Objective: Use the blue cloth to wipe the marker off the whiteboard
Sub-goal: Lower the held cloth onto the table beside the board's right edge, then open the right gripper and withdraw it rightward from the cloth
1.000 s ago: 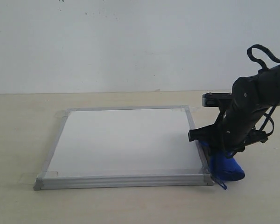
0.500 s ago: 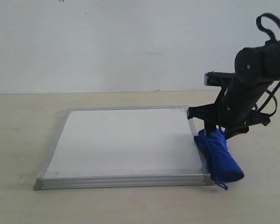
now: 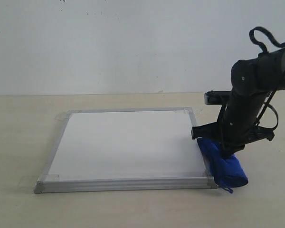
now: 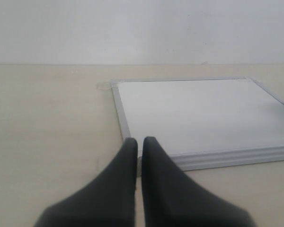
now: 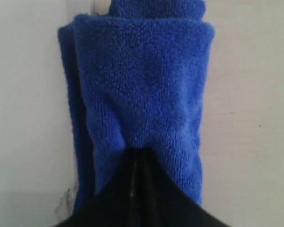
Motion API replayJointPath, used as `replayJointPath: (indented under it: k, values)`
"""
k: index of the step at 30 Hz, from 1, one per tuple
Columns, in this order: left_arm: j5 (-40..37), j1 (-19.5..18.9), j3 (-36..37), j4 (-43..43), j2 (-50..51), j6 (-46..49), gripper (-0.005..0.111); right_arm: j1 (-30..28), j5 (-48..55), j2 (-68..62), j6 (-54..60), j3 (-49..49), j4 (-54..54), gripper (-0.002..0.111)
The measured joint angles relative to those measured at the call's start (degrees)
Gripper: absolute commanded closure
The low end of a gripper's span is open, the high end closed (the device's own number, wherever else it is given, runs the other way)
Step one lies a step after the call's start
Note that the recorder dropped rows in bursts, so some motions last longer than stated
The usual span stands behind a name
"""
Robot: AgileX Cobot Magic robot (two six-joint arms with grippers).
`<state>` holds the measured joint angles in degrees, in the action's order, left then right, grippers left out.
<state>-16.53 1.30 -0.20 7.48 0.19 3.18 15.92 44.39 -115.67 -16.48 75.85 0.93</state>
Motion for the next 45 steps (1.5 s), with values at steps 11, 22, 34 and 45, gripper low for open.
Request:
replayJointPath:
  k: [11, 22, 34, 45]
  values:
    - [0.0, 0.0, 0.0, 0.0, 0.0, 0.0, 0.103, 0.0, -0.1, -1.0, 2.9, 0.6, 0.1, 0.108]
    - [0.0, 0.0, 0.0, 0.0, 0.0, 0.0, 0.103, 0.0, -1.5, 11.4, 9.9, 0.0, 0.1, 0.108]
    - [0.0, 0.0, 0.0, 0.0, 0.0, 0.0, 0.103, 0.0, -19.9, 25.3, 12.7, -24.0, -0.1, 0.108]
    - [0.0, 0.0, 0.0, 0.0, 0.0, 0.0, 0.103, 0.0, -35.9, 37.0, 14.0, -37.9, -0.2, 0.108]
